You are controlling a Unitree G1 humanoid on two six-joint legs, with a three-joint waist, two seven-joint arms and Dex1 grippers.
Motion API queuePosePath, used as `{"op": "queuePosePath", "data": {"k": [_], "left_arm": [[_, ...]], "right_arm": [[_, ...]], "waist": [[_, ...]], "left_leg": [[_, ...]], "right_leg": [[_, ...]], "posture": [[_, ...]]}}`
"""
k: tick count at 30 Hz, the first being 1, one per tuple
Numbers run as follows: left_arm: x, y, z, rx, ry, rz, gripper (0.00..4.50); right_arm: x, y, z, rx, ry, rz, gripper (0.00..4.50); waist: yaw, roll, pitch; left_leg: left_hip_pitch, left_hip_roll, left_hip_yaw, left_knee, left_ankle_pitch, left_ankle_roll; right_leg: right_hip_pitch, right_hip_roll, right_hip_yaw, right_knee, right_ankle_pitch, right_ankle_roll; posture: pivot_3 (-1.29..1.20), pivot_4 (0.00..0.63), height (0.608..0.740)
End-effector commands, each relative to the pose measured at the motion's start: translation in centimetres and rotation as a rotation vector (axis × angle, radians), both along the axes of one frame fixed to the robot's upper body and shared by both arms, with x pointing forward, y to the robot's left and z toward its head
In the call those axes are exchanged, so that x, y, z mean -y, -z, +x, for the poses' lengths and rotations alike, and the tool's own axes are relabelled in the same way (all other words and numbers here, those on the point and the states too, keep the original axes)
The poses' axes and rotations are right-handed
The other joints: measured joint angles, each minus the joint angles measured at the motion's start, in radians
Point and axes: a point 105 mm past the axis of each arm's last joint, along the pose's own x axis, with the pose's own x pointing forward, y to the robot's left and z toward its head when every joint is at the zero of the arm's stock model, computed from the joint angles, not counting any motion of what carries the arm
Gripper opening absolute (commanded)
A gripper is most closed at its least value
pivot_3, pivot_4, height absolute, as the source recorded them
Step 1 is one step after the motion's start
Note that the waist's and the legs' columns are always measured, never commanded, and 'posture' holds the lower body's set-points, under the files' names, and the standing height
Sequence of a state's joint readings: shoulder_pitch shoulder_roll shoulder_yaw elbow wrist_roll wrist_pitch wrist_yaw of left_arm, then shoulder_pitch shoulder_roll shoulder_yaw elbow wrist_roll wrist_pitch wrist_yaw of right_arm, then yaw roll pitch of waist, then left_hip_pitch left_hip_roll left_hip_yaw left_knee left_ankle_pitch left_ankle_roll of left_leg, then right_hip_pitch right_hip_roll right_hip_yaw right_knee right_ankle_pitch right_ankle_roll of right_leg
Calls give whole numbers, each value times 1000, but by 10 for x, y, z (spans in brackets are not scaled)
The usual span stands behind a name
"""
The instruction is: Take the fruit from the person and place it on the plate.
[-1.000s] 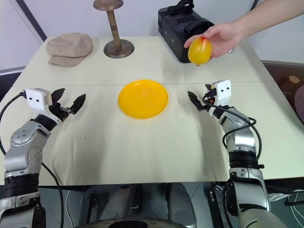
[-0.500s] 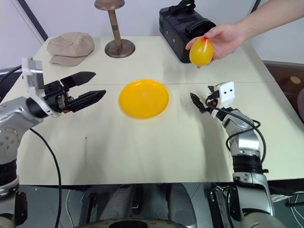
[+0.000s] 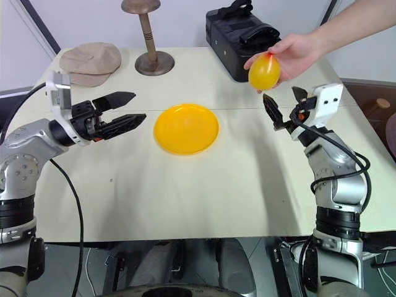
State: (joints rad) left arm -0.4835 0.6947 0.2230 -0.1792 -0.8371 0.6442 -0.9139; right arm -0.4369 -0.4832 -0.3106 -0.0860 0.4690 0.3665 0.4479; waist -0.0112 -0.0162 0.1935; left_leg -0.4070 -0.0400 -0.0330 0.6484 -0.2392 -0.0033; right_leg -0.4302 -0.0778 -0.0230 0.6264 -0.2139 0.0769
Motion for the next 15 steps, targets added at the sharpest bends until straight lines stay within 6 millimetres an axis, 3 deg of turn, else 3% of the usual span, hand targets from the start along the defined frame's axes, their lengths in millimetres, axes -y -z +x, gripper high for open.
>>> {"op": "queuePosePath", "data": {"k": [1,15], "left_arm": [[0,-11,-4,54,8,1,4467],[-5,-9,-9,60,-40,12,4467]], "right_arm": [[-8,-26,-2,85,-33,2,4500],[-27,-31,25,80,-122,0,4500]], "waist": [[0,0,0],[-1,0,0]], "left_leg": [[0,0,0,0,0,0],[0,0,0,0,0,0]], "right_leg": [[0,0,0,0,0,0],[0,0,0,0,0,0]], "posture": [[0,150,740],[0,150,740]]}}
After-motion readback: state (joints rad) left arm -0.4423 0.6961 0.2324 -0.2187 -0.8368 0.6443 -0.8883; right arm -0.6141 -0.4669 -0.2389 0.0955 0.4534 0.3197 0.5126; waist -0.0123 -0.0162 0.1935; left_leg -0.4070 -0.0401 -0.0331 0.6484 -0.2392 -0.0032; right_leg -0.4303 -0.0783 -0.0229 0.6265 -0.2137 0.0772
